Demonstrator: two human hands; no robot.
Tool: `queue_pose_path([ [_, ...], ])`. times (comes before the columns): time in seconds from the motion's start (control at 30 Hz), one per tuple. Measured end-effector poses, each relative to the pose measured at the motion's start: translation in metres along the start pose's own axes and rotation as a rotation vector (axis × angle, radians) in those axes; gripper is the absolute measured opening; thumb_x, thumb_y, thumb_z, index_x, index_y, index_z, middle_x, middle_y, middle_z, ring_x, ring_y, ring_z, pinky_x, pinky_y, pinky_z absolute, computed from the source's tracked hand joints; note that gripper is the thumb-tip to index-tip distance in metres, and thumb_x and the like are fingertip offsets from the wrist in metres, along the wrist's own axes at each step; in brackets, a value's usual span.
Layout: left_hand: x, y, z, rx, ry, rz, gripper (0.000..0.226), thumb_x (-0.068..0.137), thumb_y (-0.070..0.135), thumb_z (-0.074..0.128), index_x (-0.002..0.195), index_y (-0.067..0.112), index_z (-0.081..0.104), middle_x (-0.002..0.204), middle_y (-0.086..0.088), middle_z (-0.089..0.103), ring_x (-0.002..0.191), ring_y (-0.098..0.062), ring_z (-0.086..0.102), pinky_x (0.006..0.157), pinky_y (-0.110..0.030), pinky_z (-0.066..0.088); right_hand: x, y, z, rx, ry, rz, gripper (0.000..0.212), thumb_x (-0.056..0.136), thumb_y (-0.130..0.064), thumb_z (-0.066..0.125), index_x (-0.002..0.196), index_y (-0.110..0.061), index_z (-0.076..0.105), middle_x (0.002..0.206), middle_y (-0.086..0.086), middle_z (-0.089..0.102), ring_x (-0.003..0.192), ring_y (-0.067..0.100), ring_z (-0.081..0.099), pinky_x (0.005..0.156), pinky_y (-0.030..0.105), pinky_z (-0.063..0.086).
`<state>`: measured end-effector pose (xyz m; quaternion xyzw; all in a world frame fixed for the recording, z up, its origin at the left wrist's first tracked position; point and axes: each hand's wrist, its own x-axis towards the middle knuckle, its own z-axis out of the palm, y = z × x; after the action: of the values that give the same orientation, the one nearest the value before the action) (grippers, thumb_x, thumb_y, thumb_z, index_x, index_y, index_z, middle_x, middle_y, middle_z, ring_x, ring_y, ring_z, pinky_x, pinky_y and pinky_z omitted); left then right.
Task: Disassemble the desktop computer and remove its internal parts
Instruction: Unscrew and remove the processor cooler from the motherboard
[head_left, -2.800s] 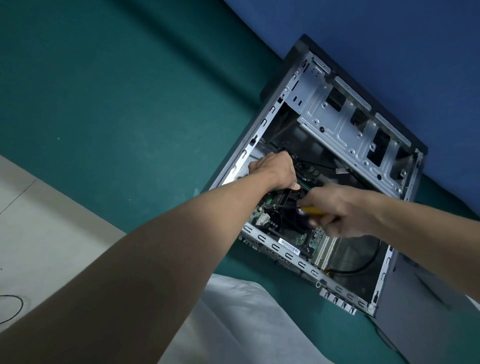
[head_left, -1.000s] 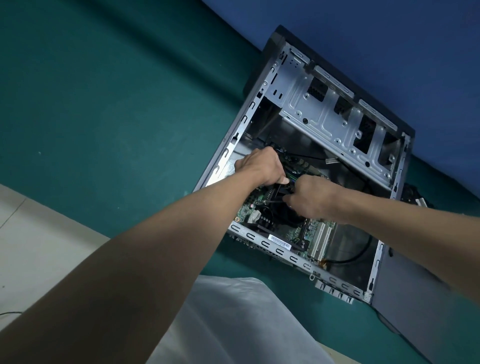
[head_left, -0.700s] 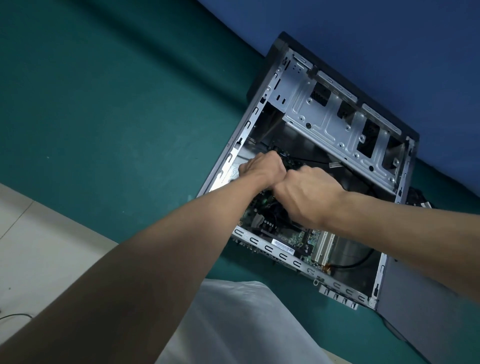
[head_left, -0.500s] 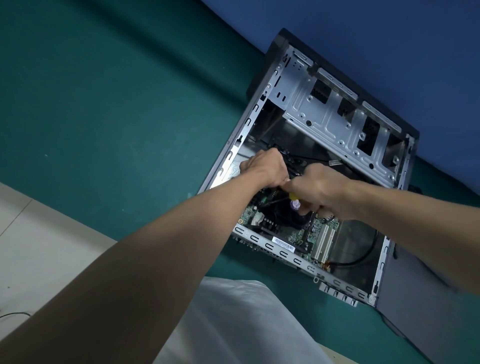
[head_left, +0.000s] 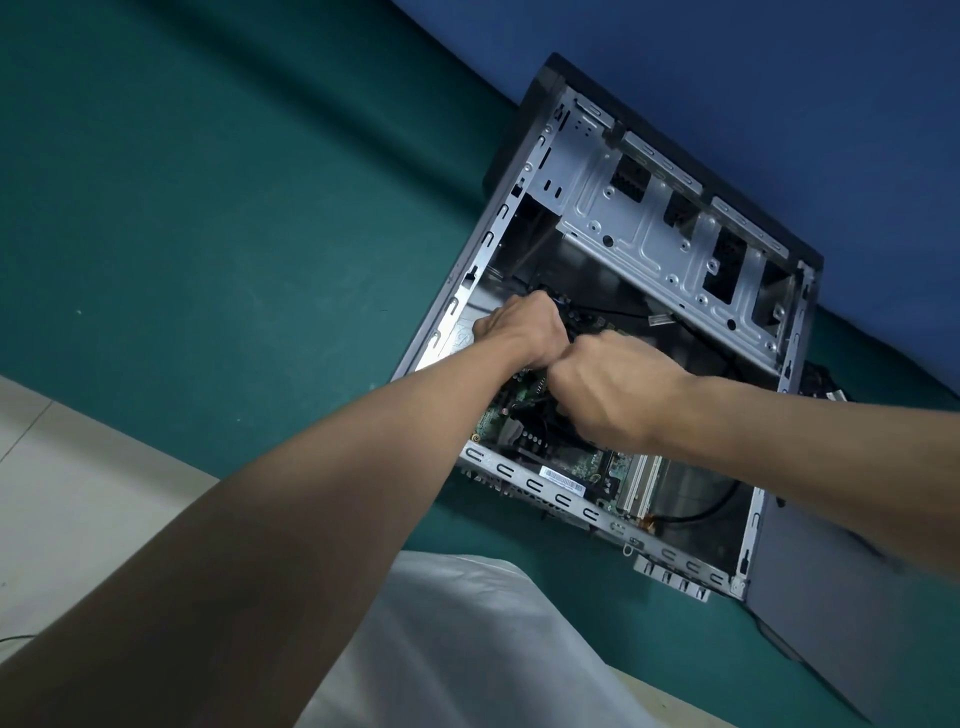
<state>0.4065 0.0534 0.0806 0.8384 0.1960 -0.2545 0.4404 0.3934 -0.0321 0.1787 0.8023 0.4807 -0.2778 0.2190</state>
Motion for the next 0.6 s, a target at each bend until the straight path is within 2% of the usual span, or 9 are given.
queue_pose_path([
  [0.07, 0.001, -0.002, 0.001, -0.015, -0.001, 0.012, 0.019, 0.082, 0.007, 0.057, 0.067, 0.015, 0.066, 0.078, 0.002, 0.065, 0.077, -0.024, 0.057, 0.075, -0.03, 0.045, 0.005, 0.006, 0.002, 0.396, -0.022, 0.308, 0.021, 0.089, -0.02, 0.059, 0.074, -0.006, 0.062, 0.057, 0.004, 0.054, 0.052, 0.019, 0.054, 0.046, 0.023, 0.04],
  [0.13, 0.004, -0.003, 0.003, -0.035, 0.001, 0.013, 0.007, 0.084, 0.018, 0.07, 0.087, 0.019, 0.076, 0.094, 0.006, 0.071, 0.089, -0.019, 0.062, 0.087, -0.034, 0.049, 0.006, 0.013, 0.005, 0.959, -0.184, 0.721, 0.02, 0.093, -0.023, 0.058, 0.083, -0.005, 0.058, 0.053, 0.004, 0.059, 0.038, 0.011, 0.044, 0.038, 0.017, 0.03],
  [0.17, 0.005, -0.003, 0.005, -0.037, 0.007, 0.009, 0.01, 0.084, 0.022, 0.072, 0.093, 0.021, 0.077, 0.098, 0.006, 0.072, 0.093, -0.019, 0.063, 0.089, -0.036, 0.05, 0.007, 0.015, 0.006, 1.216, -0.308, 0.862, 0.019, 0.097, -0.021, 0.052, 0.085, -0.007, 0.055, 0.05, 0.004, 0.057, 0.033, 0.009, 0.035, 0.036, 0.015, 0.024],
  [0.23, 0.007, -0.003, 0.005, -0.042, 0.009, 0.012, 0.013, 0.082, 0.025, 0.074, 0.095, 0.024, 0.077, 0.1, 0.006, 0.072, 0.096, -0.019, 0.062, 0.091, -0.037, 0.049, 0.007, 0.012, 0.008, 1.389, -0.428, 0.919, 0.018, 0.101, -0.019, 0.042, 0.09, -0.009, 0.051, 0.049, 0.005, 0.051, 0.033, 0.007, 0.023, 0.036, 0.014, 0.018],
  [0.3, 0.008, -0.004, 0.005, -0.037, 0.009, 0.012, 0.013, 0.081, 0.028, 0.076, 0.093, 0.025, 0.077, 0.099, 0.007, 0.072, 0.096, -0.019, 0.062, 0.09, -0.036, 0.049, 0.011, 0.005, 0.01, 1.189, -0.386, 0.84, 0.018, 0.1, -0.017, 0.041, 0.092, -0.006, 0.053, 0.056, 0.006, 0.051, 0.038, 0.01, 0.03, 0.037, 0.016, 0.022],
  [0.37, 0.007, -0.004, 0.006, -0.03, 0.014, 0.012, 0.011, 0.083, 0.024, 0.074, 0.093, 0.025, 0.077, 0.101, 0.006, 0.071, 0.097, -0.02, 0.062, 0.09, -0.037, 0.049, 0.008, -0.001, 0.009, 0.721, -0.284, 0.638, 0.018, 0.097, -0.02, 0.045, 0.092, -0.005, 0.053, 0.072, 0.008, 0.054, 0.056, 0.018, 0.047, 0.045, 0.022, 0.035],
  [0.43, 0.007, -0.004, 0.006, -0.017, 0.034, 0.011, 0.014, 0.085, 0.019, 0.068, 0.093, 0.025, 0.077, 0.102, 0.005, 0.071, 0.097, -0.021, 0.062, 0.09, -0.037, 0.049, 0.001, -0.004, 0.006, 0.184, -0.222, 0.354, 0.015, 0.096, -0.023, 0.044, 0.089, -0.011, 0.049, 0.072, 0.004, 0.047, 0.067, 0.024, 0.05, 0.055, 0.029, 0.041],
  [0.53, 0.005, -0.003, 0.005, -0.013, 0.043, 0.009, 0.018, 0.087, 0.016, 0.063, 0.095, 0.024, 0.076, 0.103, 0.005, 0.071, 0.098, -0.021, 0.062, 0.09, -0.037, 0.049, -0.006, -0.006, 0.002, -0.346, -0.126, -0.016, 0.029, 0.1, -0.023, 0.029, 0.073, -0.015, 0.034, 0.06, -0.001, 0.039, 0.05, 0.018, 0.043, 0.048, 0.031, 0.035],
  [0.6, 0.003, -0.003, 0.005, -0.004, 0.047, 0.015, 0.023, 0.086, 0.012, 0.058, 0.094, 0.022, 0.076, 0.1, 0.005, 0.071, 0.1, -0.021, 0.062, 0.086, -0.034, 0.047, -0.004, -0.004, -0.002, -0.385, -0.097, -0.033, 0.032, 0.099, -0.021, 0.029, 0.068, -0.016, 0.034, 0.058, -0.001, 0.04, 0.046, 0.016, 0.038, 0.048, 0.031, 0.035],
])
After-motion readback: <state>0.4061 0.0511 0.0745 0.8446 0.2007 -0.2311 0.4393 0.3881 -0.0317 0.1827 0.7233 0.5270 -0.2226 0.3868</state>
